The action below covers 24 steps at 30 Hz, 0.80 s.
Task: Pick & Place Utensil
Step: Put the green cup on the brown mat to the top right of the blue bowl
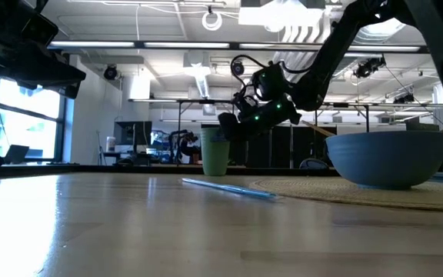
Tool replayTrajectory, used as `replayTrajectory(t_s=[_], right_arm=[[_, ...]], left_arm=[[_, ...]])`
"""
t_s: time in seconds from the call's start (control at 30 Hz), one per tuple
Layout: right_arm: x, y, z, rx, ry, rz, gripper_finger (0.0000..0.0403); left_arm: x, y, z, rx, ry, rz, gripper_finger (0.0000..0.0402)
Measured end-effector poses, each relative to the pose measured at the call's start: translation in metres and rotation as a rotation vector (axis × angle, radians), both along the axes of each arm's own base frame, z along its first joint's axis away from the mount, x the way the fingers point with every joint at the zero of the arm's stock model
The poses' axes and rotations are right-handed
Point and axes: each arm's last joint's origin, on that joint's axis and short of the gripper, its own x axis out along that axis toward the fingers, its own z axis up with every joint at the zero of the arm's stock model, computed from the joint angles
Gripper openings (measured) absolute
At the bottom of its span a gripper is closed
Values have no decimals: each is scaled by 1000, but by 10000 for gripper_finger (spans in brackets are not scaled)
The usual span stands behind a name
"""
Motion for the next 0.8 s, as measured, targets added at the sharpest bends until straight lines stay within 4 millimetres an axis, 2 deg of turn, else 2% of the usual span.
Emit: replayTrajectory(t_s=[0.37,0.8], right_arm=[[1,0,5,-11,-55,-1,396],[2,1,5,-10,-60,-15,364]], left_arm=[[0,0,0,0,0,0,10],[0,0,0,0,0,0,10]])
